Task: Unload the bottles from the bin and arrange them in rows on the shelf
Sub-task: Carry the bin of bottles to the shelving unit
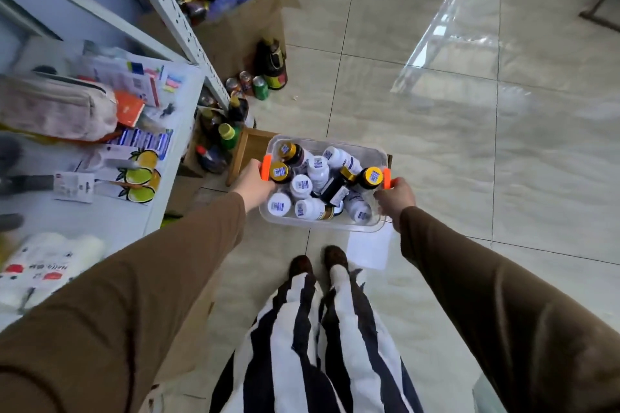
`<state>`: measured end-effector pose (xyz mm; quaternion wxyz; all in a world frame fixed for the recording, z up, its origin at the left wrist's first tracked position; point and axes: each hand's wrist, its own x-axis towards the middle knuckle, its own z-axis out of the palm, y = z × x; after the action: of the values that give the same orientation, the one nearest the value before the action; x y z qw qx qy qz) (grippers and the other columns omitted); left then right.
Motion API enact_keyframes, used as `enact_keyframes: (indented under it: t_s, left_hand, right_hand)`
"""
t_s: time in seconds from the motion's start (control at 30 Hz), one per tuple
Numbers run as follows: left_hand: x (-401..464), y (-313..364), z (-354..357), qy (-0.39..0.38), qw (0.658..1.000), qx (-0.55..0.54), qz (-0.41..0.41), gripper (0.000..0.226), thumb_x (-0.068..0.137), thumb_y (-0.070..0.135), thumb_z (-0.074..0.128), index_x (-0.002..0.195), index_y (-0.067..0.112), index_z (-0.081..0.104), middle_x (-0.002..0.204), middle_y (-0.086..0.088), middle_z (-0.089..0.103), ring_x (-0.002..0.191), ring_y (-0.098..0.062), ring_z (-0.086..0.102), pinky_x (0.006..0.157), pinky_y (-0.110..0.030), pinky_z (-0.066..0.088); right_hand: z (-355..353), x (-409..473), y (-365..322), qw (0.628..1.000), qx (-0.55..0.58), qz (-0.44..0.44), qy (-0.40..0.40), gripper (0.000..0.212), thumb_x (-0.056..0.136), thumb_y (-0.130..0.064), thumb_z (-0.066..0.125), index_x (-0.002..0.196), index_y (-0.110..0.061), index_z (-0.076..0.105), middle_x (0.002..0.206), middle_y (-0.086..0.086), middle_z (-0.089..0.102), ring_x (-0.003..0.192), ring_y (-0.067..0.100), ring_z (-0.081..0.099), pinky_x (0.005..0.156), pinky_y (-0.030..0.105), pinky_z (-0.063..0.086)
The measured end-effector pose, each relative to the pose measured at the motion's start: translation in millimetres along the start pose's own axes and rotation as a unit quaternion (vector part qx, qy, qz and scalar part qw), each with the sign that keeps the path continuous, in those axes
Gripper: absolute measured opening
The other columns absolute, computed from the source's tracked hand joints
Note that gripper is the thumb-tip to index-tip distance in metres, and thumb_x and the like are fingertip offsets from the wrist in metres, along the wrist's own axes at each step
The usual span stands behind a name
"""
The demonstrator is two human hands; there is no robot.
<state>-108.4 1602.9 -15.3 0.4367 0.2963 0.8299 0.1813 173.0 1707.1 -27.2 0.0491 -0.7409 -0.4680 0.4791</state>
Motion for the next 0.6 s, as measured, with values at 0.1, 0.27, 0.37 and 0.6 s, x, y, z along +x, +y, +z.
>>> enact_keyframes:
  t_s: [0.1,0.27,0.37,0.6]
  left_hand:
    - [35,5,9,-0.017,1.000,0.002,-0.005,0.030,0.084,0.014,0.066,0.109,0.019,0.049,0.097,-0.002,0.058,0.085,-0.016,0.057,0.070,-0.031,0.044]
    - [80,6,25,-0.032,0.999,-0.006,-0.014,0.033,0.085,0.011,0.066,0.113,0.018,0.050,0.107,-0.007,0.061,0.096,-0.025,0.059,0.080,-0.035,0.046]
    - [96,2,32,-0.034,0.999,-0.010,-0.020,0.039,0.086,0.008,0.065,0.121,0.015,0.051,0.114,-0.008,0.061,0.102,-0.026,0.059,0.087,-0.037,0.048]
    - [102,-5,34,-0.041,0.999,-0.029,-0.021,0.049,0.092,0.008,0.061,0.137,0.020,0.048,0.125,-0.007,0.059,0.113,-0.026,0.058,0.094,-0.037,0.046]
  right_hand:
    - [11,36,-4,1.000,-0.003,0.014,0.000,0.017,0.080,-0.004,0.052,0.095,-0.010,0.049,0.094,0.020,0.059,0.085,0.033,0.059,0.080,0.051,0.053]
    - [23,77,-8,1.000,0.003,0.024,-0.007,0.016,0.083,-0.007,0.055,0.096,-0.011,0.046,0.090,0.018,0.059,0.081,0.031,0.057,0.071,0.041,0.047]
    - [28,89,-7,1.000,0.011,0.017,-0.017,0.019,0.083,-0.004,0.056,0.097,-0.012,0.047,0.082,0.009,0.056,0.080,0.029,0.056,0.070,0.038,0.046]
    - [27,93,-2,0.998,0.011,0.005,-0.054,0.026,0.086,-0.006,0.055,0.111,-0.009,0.053,0.092,0.012,0.060,0.089,0.033,0.060,0.084,0.049,0.053]
